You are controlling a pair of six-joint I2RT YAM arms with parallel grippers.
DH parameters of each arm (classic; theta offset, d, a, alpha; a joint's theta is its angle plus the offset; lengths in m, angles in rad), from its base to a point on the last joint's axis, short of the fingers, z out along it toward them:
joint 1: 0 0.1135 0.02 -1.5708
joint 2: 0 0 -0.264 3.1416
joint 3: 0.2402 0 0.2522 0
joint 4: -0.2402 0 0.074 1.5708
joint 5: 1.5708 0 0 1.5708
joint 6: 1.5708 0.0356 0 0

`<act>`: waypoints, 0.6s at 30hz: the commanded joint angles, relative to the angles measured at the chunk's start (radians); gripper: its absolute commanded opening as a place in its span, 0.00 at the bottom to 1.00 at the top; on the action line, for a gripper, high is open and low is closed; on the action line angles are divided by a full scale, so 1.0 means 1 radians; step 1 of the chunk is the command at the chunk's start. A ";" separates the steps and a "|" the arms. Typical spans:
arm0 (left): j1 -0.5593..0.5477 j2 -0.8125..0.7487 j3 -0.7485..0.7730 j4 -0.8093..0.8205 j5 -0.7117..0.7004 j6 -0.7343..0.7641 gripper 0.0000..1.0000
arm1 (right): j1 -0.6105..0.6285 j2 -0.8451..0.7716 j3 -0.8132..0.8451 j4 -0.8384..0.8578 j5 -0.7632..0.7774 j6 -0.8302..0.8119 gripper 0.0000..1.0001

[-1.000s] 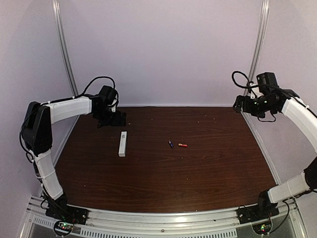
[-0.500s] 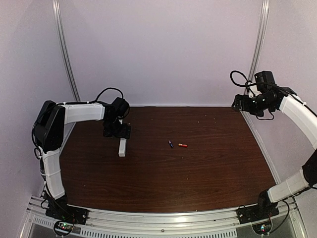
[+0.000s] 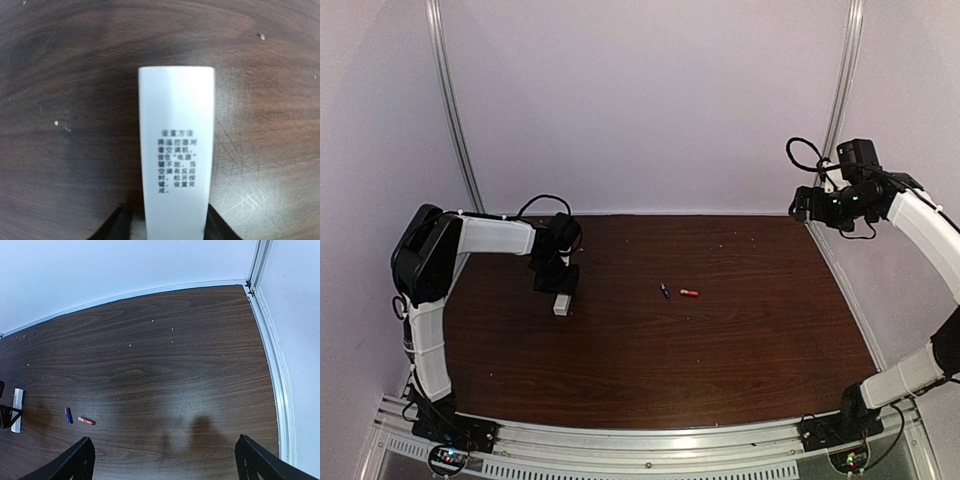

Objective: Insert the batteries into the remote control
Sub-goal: Pick up the remote control from the center of the board.

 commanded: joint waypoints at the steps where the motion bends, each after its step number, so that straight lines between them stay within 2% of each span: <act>1: -0.007 0.024 -0.019 0.060 0.044 0.007 0.34 | 0.007 -0.036 -0.027 0.011 -0.055 -0.012 0.99; 4: -0.020 0.016 -0.016 0.067 0.066 0.035 0.19 | 0.010 -0.065 -0.059 0.046 -0.112 -0.018 1.00; 5: -0.026 0.008 -0.018 0.072 0.074 0.047 0.17 | 0.012 -0.074 -0.071 0.057 -0.129 -0.025 1.00; 10: -0.049 -0.058 -0.051 0.120 0.101 0.092 0.17 | 0.027 -0.100 -0.115 0.096 -0.209 -0.024 1.00; 13: -0.058 -0.124 -0.101 0.205 0.140 0.134 0.17 | 0.036 -0.101 -0.128 0.113 -0.267 -0.005 1.00; 18: -0.066 -0.234 -0.212 0.388 0.300 0.174 0.16 | 0.063 -0.090 -0.143 0.127 -0.345 0.023 1.00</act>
